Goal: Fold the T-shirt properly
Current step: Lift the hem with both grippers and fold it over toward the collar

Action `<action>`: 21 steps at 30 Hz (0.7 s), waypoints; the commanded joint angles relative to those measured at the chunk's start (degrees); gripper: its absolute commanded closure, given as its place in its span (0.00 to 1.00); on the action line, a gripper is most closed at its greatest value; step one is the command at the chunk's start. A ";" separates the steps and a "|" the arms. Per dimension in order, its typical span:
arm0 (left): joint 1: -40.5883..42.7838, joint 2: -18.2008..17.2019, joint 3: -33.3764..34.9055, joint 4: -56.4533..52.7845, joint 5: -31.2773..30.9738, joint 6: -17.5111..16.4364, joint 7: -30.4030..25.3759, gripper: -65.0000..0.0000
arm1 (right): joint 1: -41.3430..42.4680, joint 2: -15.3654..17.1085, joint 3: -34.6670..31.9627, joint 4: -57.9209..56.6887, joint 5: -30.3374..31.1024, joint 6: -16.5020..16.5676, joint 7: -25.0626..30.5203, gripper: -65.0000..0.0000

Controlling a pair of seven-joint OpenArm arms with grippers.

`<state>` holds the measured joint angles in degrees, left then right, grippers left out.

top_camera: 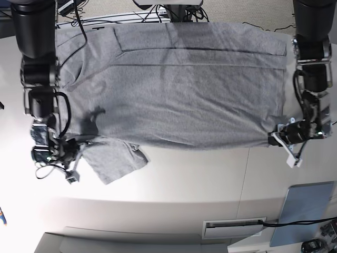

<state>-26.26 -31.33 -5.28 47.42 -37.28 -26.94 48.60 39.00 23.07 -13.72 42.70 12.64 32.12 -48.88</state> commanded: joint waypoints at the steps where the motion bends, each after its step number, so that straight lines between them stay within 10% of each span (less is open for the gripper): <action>1: -0.70 -1.92 -0.37 1.84 -2.32 0.09 -0.17 1.00 | -0.17 2.14 0.22 3.98 1.68 -0.22 -0.02 1.00; 10: 12.76 -5.53 -1.38 18.64 -5.60 0.11 0.72 1.00 | -21.66 9.33 4.50 40.59 2.27 -8.68 -5.55 1.00; 21: 33.11 -5.01 -18.67 34.03 -16.63 -4.31 5.38 1.00 | -49.88 8.83 24.90 66.84 4.44 -8.81 -8.81 1.00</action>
<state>7.33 -34.98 -23.38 80.71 -53.32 -31.44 54.22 -11.44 30.57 10.46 108.79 17.74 23.53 -58.22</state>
